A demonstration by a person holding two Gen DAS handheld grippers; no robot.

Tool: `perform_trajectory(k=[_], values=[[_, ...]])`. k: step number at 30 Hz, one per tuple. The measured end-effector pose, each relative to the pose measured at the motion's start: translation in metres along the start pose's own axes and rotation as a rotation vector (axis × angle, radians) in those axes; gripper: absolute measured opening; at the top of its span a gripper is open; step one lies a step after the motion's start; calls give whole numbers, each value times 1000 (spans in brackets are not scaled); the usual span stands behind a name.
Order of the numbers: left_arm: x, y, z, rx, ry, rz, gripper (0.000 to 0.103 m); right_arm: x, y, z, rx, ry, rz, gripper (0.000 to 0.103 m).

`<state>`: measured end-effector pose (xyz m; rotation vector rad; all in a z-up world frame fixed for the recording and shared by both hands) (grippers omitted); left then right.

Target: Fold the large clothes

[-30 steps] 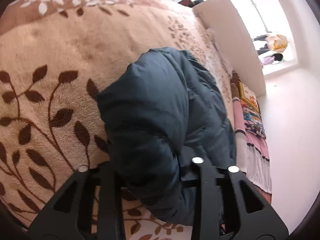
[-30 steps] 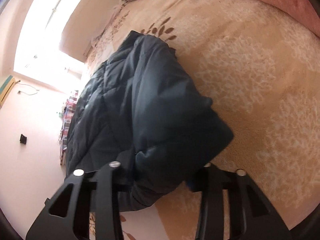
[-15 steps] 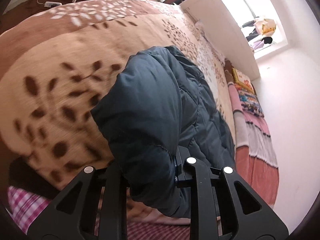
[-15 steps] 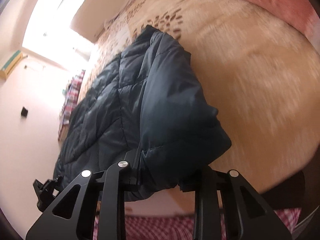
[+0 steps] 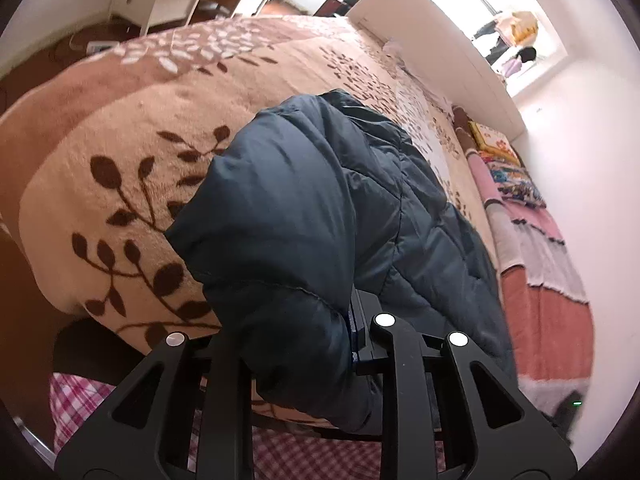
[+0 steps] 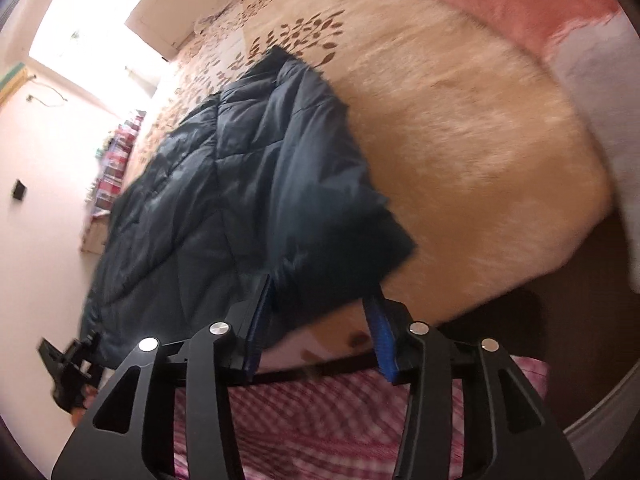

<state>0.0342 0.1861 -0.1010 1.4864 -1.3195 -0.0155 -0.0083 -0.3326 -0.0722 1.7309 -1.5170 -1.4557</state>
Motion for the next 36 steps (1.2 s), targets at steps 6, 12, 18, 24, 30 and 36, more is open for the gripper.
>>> perform_trajectory(k=[6,12,18,24,30,36], values=[[5,0,1,32,-85,-34,22,-33,37,-3,135,215,155,45],[0,2,1,37,-66,-9,22,-148,-7,-4,59,520,-2,1],[3,3,5,37,-68,3,23,-228,-71,6,-26,725,-22,1],[5,3,7,29,-69,34,23,-235,-135,6,-173,749,38,1],[20,8,10,46,-124,47,24,-218,-168,-2,-297,629,1,0],[34,18,9,68,-134,86,23,-221,-177,-6,-324,628,46,0]])
Point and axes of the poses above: each gripper's, at about its wrist camera, not at the fingertips, and y roughly against the way its jaws point, x to its right, z to its underside, the point moved 5 cm from there along -y, roughly the way its jaws point, and after that the axes turned 6 degrees about y, right-handed, at the moved point
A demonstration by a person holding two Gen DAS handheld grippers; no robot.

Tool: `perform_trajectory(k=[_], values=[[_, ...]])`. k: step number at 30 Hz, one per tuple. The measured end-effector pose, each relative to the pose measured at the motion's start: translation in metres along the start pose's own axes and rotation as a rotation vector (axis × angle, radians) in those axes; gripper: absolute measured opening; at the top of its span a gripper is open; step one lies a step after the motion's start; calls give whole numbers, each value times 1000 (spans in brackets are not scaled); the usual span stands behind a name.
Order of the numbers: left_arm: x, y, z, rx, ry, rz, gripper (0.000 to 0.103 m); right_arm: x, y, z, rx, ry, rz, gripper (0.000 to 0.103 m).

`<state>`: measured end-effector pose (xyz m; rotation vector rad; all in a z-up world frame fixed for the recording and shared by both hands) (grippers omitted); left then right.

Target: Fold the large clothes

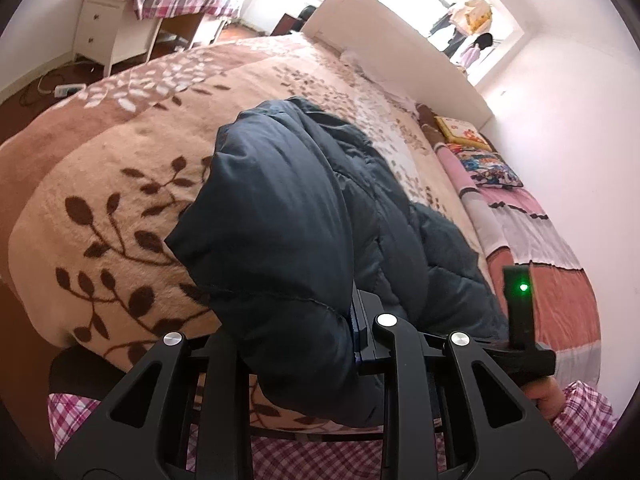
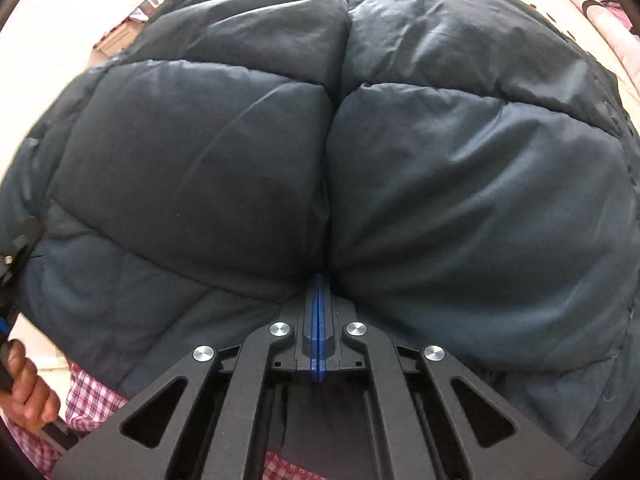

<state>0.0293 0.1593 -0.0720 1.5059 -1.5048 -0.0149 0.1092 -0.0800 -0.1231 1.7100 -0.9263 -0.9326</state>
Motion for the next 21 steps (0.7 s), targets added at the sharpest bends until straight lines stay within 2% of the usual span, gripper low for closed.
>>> perform_trajectory(k=[3,6,9,13,16,18,20,21], values=[[1,1,-1,4,-1,-5,23,-3,3,-4,4,12,22,0],[-5,2,-3,-5,28,-4,23,-11,16,-8,33,11,8,0],[-5,2,-3,-4,25,1,23,-23,49,-14,141,53,-45,0],[-2,6,-4,7,19,23,23,-22,89,-47,262,85,7,0],[0,8,-3,9,11,29,23,-11,83,-87,265,62,34,0],[2,10,-2,9,8,33,23,-1,63,-119,247,13,73,1],[4,13,-2,10,-1,42,23,12,38,-138,206,-29,92,1],[6,15,-3,12,-6,49,23,23,31,-136,183,-43,114,1]])
Point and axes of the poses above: each gripper's, at about its wrist camera, not at the fingertips, and y roughly against the way its jaws point, x to its right, z to its underside, the point moved 5 cm from there along -y, roughly the way its jaws point, and after that the axes turned 6 degrees about y, right-handed, at the moved point
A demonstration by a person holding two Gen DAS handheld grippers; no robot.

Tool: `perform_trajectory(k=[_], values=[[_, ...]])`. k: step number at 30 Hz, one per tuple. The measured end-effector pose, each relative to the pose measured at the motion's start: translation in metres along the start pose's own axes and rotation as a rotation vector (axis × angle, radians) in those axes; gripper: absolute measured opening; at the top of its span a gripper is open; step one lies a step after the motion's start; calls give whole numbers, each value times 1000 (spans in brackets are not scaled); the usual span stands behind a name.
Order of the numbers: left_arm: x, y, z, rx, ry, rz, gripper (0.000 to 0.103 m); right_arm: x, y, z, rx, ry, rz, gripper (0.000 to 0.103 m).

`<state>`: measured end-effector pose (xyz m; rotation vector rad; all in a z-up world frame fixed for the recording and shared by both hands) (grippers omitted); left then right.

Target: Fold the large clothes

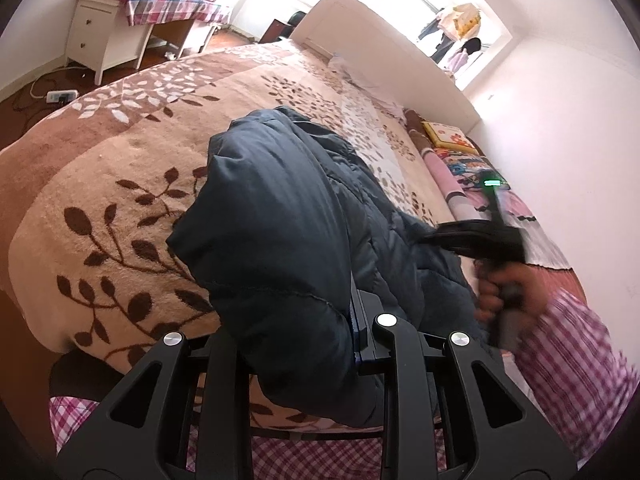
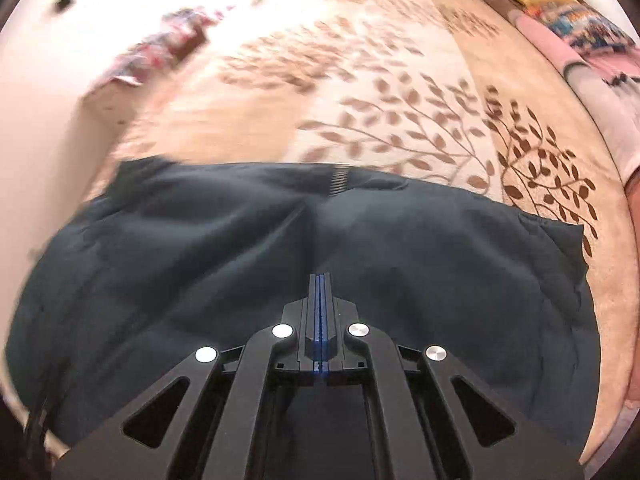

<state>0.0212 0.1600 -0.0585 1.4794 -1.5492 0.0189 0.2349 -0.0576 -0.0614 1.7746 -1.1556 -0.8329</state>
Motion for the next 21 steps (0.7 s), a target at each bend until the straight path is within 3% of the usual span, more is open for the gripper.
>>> perform_trajectory(k=[1,3,11,13,16,18,21], values=[[1,1,0,2,-4,8,23,5,-19,-3,-52,-19,28,1],[8,4,-1,7,-29,28,23,19,-53,3,-153,-66,7,1],[24,9,-5,21,-79,34,23,17,-58,2,-171,-84,29,0],[25,9,-5,19,-87,27,23,16,-49,2,-136,-84,26,0],[25,7,-8,21,-90,20,23,9,-5,9,-35,-109,-70,0],[25,6,-10,23,-88,18,23,-1,36,32,31,-96,-143,0],[29,6,-11,29,-93,15,23,-11,79,84,46,-85,-220,0]])
Point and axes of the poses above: each gripper's, at about its wrist camera, not at the fingertips, and y roughly against the way its jaws point, x to its right, z to its underside, the point moved 5 cm from there along -y, roughly the way its jaws point, and after that the axes turned 6 degrees about y, right-handed, at the moved point
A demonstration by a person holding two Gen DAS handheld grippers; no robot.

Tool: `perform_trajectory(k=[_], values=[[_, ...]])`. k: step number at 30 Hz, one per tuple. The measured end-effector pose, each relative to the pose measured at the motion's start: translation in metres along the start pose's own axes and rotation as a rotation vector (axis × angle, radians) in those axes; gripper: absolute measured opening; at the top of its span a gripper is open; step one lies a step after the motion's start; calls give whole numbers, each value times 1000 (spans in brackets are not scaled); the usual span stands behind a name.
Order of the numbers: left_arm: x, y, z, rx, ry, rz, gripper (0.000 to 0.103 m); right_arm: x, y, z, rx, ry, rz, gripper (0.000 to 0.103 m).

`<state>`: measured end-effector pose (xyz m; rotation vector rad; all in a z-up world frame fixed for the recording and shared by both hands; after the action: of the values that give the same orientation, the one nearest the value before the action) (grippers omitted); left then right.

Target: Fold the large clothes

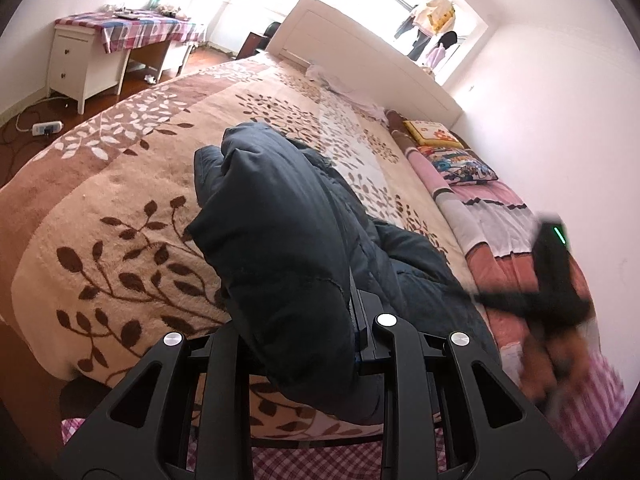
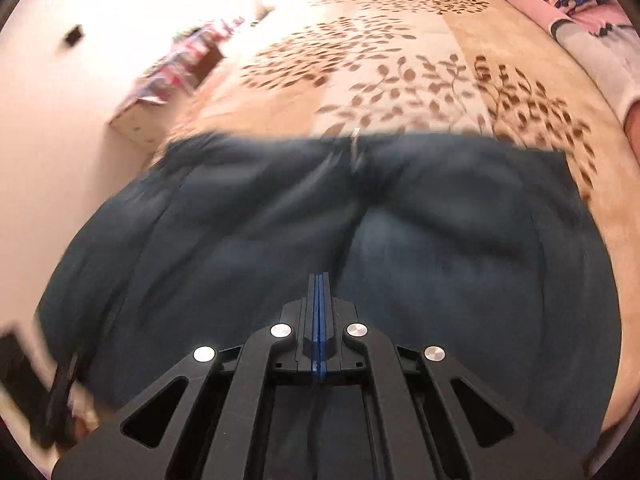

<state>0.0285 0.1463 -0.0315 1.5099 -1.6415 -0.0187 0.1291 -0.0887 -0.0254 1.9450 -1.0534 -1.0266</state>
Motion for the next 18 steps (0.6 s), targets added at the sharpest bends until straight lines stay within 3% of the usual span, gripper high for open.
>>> perform_trajectory(k=[4,8,13,18], values=[[7,1,0,8,-21,-12,23,-12,1,63,-101,-2,-65,0],[19,2,3,-1,-48,-21,23,-12,-37,102,-229,-17,-114,1],[56,9,16,12,-171,-27,23,-2,-74,102,-259,-31,-101,0],[90,19,14,53,-268,-24,23,-6,-61,97,-226,13,-67,0]])
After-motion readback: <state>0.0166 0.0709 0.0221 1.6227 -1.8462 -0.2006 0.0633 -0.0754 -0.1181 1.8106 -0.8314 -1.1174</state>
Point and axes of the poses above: each gripper's, at about its wrist camera, not at the fingertips, and y roughly against the way its jaws point, x to its right, z to its underside, the point moved 5 cm from there along -y, roughly the way its jaws point, and after that the axes turned 6 degrees about y, right-handed, at the moved point
